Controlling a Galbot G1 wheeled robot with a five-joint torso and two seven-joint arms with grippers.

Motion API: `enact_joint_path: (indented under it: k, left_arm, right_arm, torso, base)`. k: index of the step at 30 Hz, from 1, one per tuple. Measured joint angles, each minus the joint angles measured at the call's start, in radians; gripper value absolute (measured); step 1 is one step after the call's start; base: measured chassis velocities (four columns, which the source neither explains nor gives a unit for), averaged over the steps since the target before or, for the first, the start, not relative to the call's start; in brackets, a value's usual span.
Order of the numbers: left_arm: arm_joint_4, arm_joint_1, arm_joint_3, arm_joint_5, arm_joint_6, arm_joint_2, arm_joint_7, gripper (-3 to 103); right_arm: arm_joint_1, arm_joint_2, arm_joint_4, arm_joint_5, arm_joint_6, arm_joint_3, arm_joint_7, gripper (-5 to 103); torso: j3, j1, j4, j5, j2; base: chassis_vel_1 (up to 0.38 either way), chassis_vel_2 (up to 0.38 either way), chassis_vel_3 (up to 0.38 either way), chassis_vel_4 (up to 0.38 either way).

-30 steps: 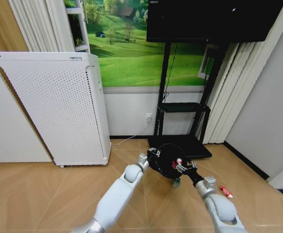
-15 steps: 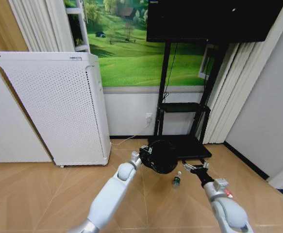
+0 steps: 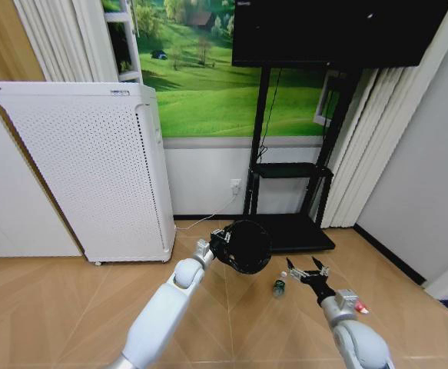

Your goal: Pick up the trash bin and place the garbage on the floor into it.

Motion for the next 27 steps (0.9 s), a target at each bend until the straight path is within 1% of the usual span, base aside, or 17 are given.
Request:
enact_joint_path:
  k: [7,9,13,14,15,16,18,20,21,22,23,27]
  left_arm:
    - [-0.001,0.007,0.002,0.004,0.001,-0.008,-0.001,7]
    - [-0.001,0.007,0.003,0.006,0.001,-0.01,-0.001,7]
    - [0.0,0.007,0.005,0.007,0.001,-0.013,-0.001,7]
    - [0.001,0.007,0.005,0.008,0.001,-0.014,-0.002,7]
    - [0.003,0.006,0.005,0.008,0.001,-0.015,-0.002,7]
    - [0.003,0.006,0.005,0.008,0.001,-0.015,-0.002,7]
    - [0.003,0.006,0.005,0.008,0.0,-0.016,-0.002,7]
    - [0.001,0.008,0.004,0.007,0.0,-0.014,-0.002,7]
    - [0.001,0.008,0.004,0.007,0.0,-0.014,-0.002,7]
    - [0.001,0.009,0.001,0.006,0.0,-0.009,-0.001,7]
    - [0.001,0.009,-0.003,0.005,0.0,-0.005,-0.001,7]
    - [0.001,0.008,-0.008,0.003,0.0,0.005,0.0,7]
  right_arm:
    - [-0.011,-0.004,-0.014,0.0,0.019,0.003,-0.001,100]
    - [-0.011,-0.004,-0.016,0.0,0.022,0.003,-0.001,100]
    - [-0.009,-0.004,-0.024,0.0,0.026,0.002,-0.001,100]
    - [-0.005,-0.004,-0.034,-0.001,0.035,0.0,-0.001,100]
    - [0.0,-0.004,-0.05,-0.002,0.04,-0.002,0.001,100]
    - [0.0,-0.004,-0.05,-0.002,0.04,-0.002,0.001,100]
    - [0.012,-0.002,-0.081,0.004,0.044,-0.005,0.027,100]
    - [0.025,0.001,-0.114,0.025,0.043,-0.007,0.062,100]
    - [0.025,0.001,-0.114,0.025,0.043,-0.007,0.062,100]
    - [0.04,0.001,-0.142,0.039,0.041,-0.007,0.093,100]
    - [0.054,0.001,-0.169,0.046,0.04,-0.006,0.109,100]
    - [0.083,-0.004,-0.224,0.049,0.038,0.003,0.12,100]
  torso:
    - [0.0,0.0,-0.0007,0.0004,0.0]
    - [0.0,0.0,-0.0005,-0.0002,0.0]
    - [0.0,0.0,-0.0003,0.0005,0.0]
    - [0.0,0.0,-0.0004,-0.0003,0.0]
    - [0.0,0.0,-0.0005,0.0007,0.0]
    - [0.0,0.0,-0.0005,0.0007,0.0]
    - [0.0,0.0,-0.0008,-0.0001,0.0]
    - [0.0,0.0,-0.0011,0.0006,0.0]
    - [0.0,0.0,-0.0011,0.0006,0.0]
    - [0.0,0.0,-0.0004,-0.0001,0.0]
    - [0.0,0.0,-0.0002,0.0,0.0]
    - [0.0,0.0,0.0001,-0.0001,0.0]
  base:
    - [-0.176,-0.178,0.168,0.169]
    - [-0.215,-0.227,0.216,0.208]
    - [-0.253,-0.231,0.251,0.244]
    - [-0.241,-0.282,0.237,0.243]
    - [-0.241,-0.224,0.236,0.243]
    - [-0.241,-0.224,0.236,0.243]
    - [-0.21,-0.188,0.235,0.17]
    - [-0.08,-0.098,0.1,0.022]
    - [-0.08,-0.066,0.066,0.022]
    - [-0.007,-0.066,0.066,0.0]
    - [0.072,0.009,-0.013,0.0]
    - [0.071,0.039,-0.043,-0.026]
